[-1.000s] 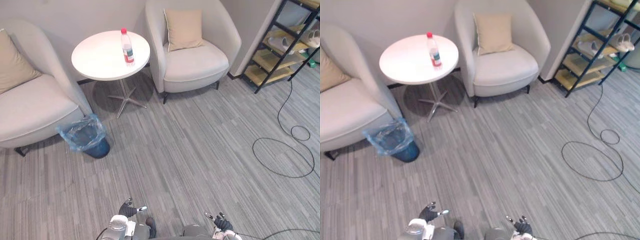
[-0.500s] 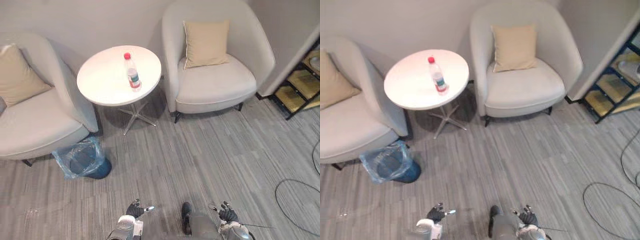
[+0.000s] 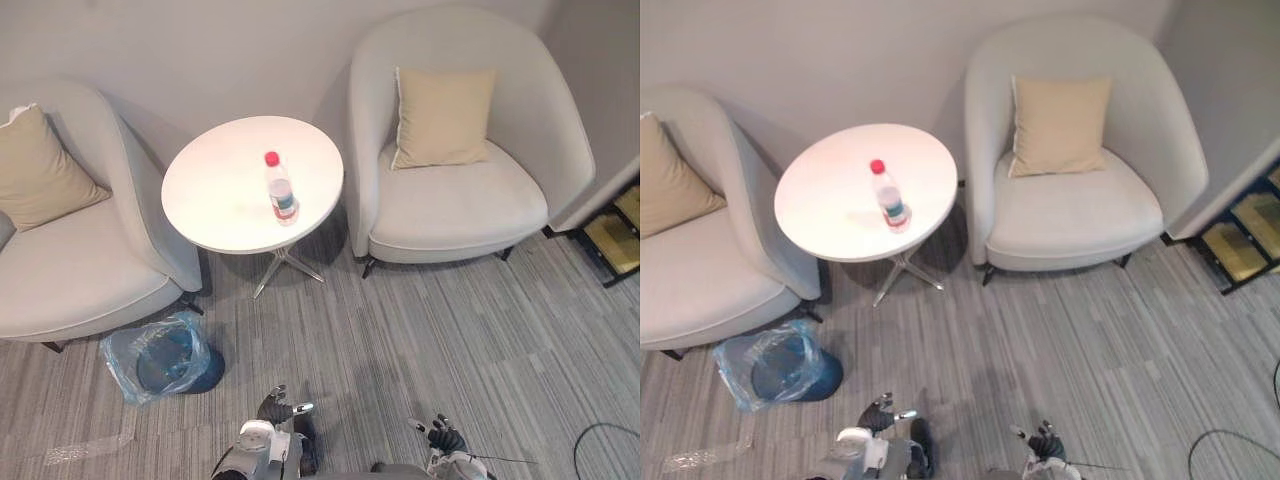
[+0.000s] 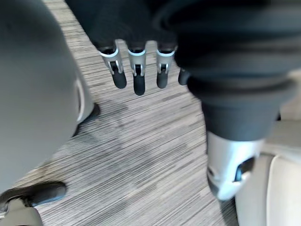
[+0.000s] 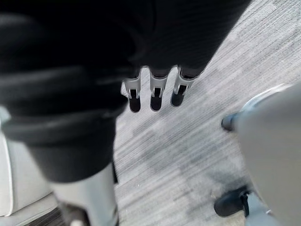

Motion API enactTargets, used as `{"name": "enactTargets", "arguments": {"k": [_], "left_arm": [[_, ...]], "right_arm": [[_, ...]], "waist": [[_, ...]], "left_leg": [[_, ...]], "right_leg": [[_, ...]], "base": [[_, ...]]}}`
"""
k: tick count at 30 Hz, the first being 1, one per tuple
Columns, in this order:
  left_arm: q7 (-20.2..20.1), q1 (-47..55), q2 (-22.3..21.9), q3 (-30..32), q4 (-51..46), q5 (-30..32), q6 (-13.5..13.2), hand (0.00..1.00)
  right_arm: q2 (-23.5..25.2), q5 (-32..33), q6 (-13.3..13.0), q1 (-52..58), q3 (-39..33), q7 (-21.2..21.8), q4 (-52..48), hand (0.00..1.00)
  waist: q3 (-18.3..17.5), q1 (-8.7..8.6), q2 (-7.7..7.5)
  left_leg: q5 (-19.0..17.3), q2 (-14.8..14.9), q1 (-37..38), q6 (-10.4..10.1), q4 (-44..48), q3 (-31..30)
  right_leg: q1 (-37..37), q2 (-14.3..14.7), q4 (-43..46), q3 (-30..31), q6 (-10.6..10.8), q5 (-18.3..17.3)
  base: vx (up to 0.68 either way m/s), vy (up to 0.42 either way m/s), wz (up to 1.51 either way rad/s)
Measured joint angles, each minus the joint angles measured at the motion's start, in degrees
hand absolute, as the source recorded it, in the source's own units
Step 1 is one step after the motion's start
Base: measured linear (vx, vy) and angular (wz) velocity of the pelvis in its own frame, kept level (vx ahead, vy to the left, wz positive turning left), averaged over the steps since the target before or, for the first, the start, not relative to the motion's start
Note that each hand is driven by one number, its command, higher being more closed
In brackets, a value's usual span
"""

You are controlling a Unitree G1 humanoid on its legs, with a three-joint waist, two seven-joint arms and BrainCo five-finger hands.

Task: Gather rubbish on tea table into small bin, then transfer packed bag to large trash can.

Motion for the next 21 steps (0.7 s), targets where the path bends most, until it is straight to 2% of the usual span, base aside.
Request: {"name": "enactTargets", "arguments": {"k": [1, 2, 4, 5, 7, 8, 9, 10, 11, 12, 14, 15, 16, 17, 18, 19, 21], "left_arm": [[0.0, 0.0, 0.7, -1.0, 0.7, 0.0, 0.0, 0.00], [0.0, 0.0, 1.9, -2.2, 1.9, 0.0, 0.2, 0.00], [0.1, -0.2, 2.2, -2.1, 2.0, 0.0, 0.3, 0.00], [0.1, 0.0, 2.4, -2.1, 2.0, 0.0, 0.3, 0.00], [0.1, 0.3, 2.2, -2.1, 2.0, 0.0, 0.8, 0.00], [0.0, 0.3, 2.0, -2.1, 2.0, 0.0, 0.9, 0.00], [0.0, 0.3, 2.0, -2.1, 1.9, 0.0, 0.9, 0.00], [0.0, 0.6, 2.1, -2.1, 2.0, 0.0, 0.8, 0.00], [0.0, 0.8, 2.3, -2.1, 2.1, 0.0, 0.8, 0.00], [0.1, 0.6, 1.2, -1.4, 2.7, 0.0, 0.9, 0.00], [0.0, 0.9, -0.9, 0.3, 2.5, 0.0, 0.4, 0.00], [0.0, 0.8, -1.1, 0.4, 2.5, 0.0, 0.4, 0.00], [-0.1, 0.5, -1.5, 1.1, 2.2, 0.0, 0.3, 0.00], [-0.1, 0.1, -1.9, 2.4, 1.4, 0.0, 0.3, 0.00], [0.0, 0.3, -1.8, 2.3, 1.4, 0.0, 0.0, 0.00], [-0.1, 0.3, -1.8, 1.9, 1.4, 0.0, -0.1, 0.00], [-0.8, 0.2, -2.0, 1.0, 1.4, 0.0, -0.1, 0.00]], "right_arm": [[0.2, -0.1, -0.1, -0.1, 0.0, 0.1, 0.0, 0.00], [0.5, -0.1, -0.1, -0.1, 0.2, 0.5, -0.1, 0.00], [0.2, -0.2, -0.1, -0.1, 0.3, 1.0, -0.1, 0.00], [0.1, -0.2, -0.1, -0.1, 0.3, 1.2, -0.1, 0.00], [-0.4, -0.1, -0.2, -0.2, 0.3, 1.5, -1.1, 0.00], [-0.5, -0.1, -0.2, -0.1, 0.3, 1.6, -1.7, 0.00], [-0.4, -0.1, -0.2, -0.1, 0.3, 1.7, -1.9, 0.00], [-0.1, -0.1, -0.2, 0.3, 0.3, 1.7, -1.7, 0.00], [0.3, 0.2, -0.3, 0.8, 0.1, 1.7, -1.7, 0.00], [-0.4, -0.1, -0.2, 0.2, 0.1, 1.9, -1.6, 0.00], [-1.5, -0.3, -0.1, 0.1, 0.2, 2.0, -1.2, 0.00], [-1.6, -0.3, -0.1, 0.2, 0.0, 1.9, -1.2, 0.00], [-1.6, -0.2, -0.1, 0.3, -0.3, 1.9, -1.2, 0.00], [-1.6, -0.2, 0.0, 0.4, 0.0, 1.9, -1.0, 0.00], [-1.6, -0.2, -0.1, 0.5, 0.3, 1.9, -0.6, 0.00], [-1.5, -0.2, -0.1, 0.4, 0.3, 1.8, 0.1, 0.00], [-1.5, -0.2, -0.1, 0.4, 0.3, 1.7, 0.0, 0.00]], "waist": [[-0.1, -0.50, -0.32], [-0.5, -0.96, -0.76], [-0.5, -0.80, -0.72], [-0.6, -0.81, -0.42], [-0.7, -1.33, 0.76], [-0.7, -1.63, 1.33], [-0.8, -2.06, 1.29], [-1.1, -2.14, 0.52], [-1.4, -2.17, -1.11], [-1.2, -2.18, 1.01], [-1.6, -1.75, 3.32], [-1.5, -1.84, 3.61], [-1.2, -1.73, 3.91], [-0.7, -1.36, 3.21], [-0.6, -0.99, 2.99], [-0.6, -0.62, 2.84], [-0.5, -0.99, 2.68]], "left_leg": [[-0.5, -0.6, 1.7, 0.2, -0.6, -0.8], [-1.1, -1.1, 5.7, 0.3, -2.6, -2.6], [-1.1, -0.9, 8.0, 0.3, -4.4, -3.5], [-1.1, -0.4, 9.6, 0.3, -5.7, -4.8], [-1.2, 1.4, 10.6, 0.3, -6.2, -7.1], [-1.3, 2.2, 10.8, 0.0, -6.2, -8.3], [-1.5, 2.9, 10.8, -0.3, -6.0, -10.1], [-2.3, 2.8, 10.7, -1.7, -5.3, -11.4], [-4.6, 2.1, 10.7, -5.0, -3.6, -13.4], [-5.9, 3.7, 10.9, -5.7, -2.4, -14.7], [-5.4, 6.1, 8.9, -6.6, 3.4, -15.3], [-5.2, 6.5, 7.8, -7.1, 6.5, -15.5], [-3.9, 6.9, 5.0, -9.2, 13.7, -15.0], [-1.5, 7.8, 1.9, -11.7, 20.5, -14.0], [-0.4, 8.5, 0.7, -11.1, 23.6, -13.2], [-1.3, 9.5, 0.4, -9.4, 24.5, -10.4], [-3.2, 9.6, -0.8, -7.6, 20.8, -6.9]], "right_leg": [[-2.0, 0.0, 5.6, 1.1, 1.0, -0.6], [-4.6, -0.1, 10.6, 0.3, -1.2, -2.8], [-5.8, 0.0, 8.6, -1.5, -3.6, -4.3], [-7.0, 0.2, 5.0, -2.7, -5.2, -5.2], [-9.5, 1.9, -4.5, -1.5, -6.4, -5.1], [-10.0, 2.9, -8.7, 0.0, -6.6, -4.0], [-9.9, 4.4, -17.0, 3.6, -6.2, 0.3], [-9.6, 4.3, -22.8, 6.2, -6.4, 4.7], [-9.1, 3.0, -25.5, 7.1, -7.0, 12.5], [-9.0, 4.2, -23.2, 5.2, -7.4, 11.9], [-5.7, 5.0, -24.7, 1.8, -9.3, 9.4], [-4.4, 5.2, -25.5, 0.6, -9.7, 9.1], [-1.9, 5.5, -26.6, -0.6, -10.5, 8.4], [0.2, 5.6, -27.4, -1.4, -11.2, 7.9], [1.2, 5.3, -27.7, -1.8, -11.7, 7.6], [2.8, 5.1, -28.7, -2.0, -12.1, 7.3], [4.1, 4.3, -30.5, -2.5, -12.1, 7.3]], "base": [[0.46, 0.081, 0.65], [0.38, 0.049, 0.60], [0.32, -0.008, 0.47], [0.40, -0.066, 0.49], [0.36, -0.129, 0.58], [0.32, -0.168, 0.71], [0.33, -0.195, 0.79], [0.41, -0.294, 1.03], [0.34, -0.256, 0.78], [0.26, -0.213, 0.75], [0.30, -0.237, 0.69], [0.33, -0.290, 0.77], [0.20, -0.215, 0.63], [0.20, -0.193, 0.43], [0.17, -0.143, 0.10], [0.16, -0.095, 0.02], [0.14, -0.060, 0.11]]}}
